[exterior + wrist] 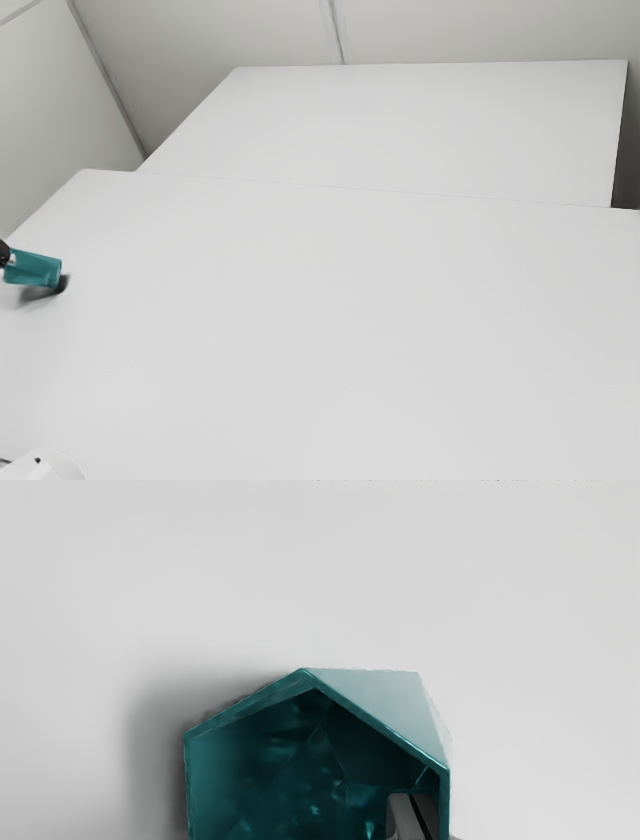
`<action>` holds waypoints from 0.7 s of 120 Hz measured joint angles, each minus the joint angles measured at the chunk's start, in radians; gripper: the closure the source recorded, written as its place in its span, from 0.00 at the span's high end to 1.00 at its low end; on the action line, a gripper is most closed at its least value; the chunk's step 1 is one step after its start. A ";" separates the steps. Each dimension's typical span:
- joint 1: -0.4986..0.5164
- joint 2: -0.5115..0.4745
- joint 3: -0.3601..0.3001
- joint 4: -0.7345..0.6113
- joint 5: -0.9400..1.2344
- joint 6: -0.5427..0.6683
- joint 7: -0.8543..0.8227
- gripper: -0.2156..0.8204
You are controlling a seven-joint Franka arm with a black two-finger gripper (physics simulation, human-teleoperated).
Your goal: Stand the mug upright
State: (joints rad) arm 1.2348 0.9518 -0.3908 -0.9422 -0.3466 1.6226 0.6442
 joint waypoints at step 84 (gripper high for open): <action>-0.102 -0.186 0.010 -0.055 0.114 0.003 -0.034 0.03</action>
State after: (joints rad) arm 1.1330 0.7663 -0.3811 -0.9976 -0.2328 1.6253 0.6098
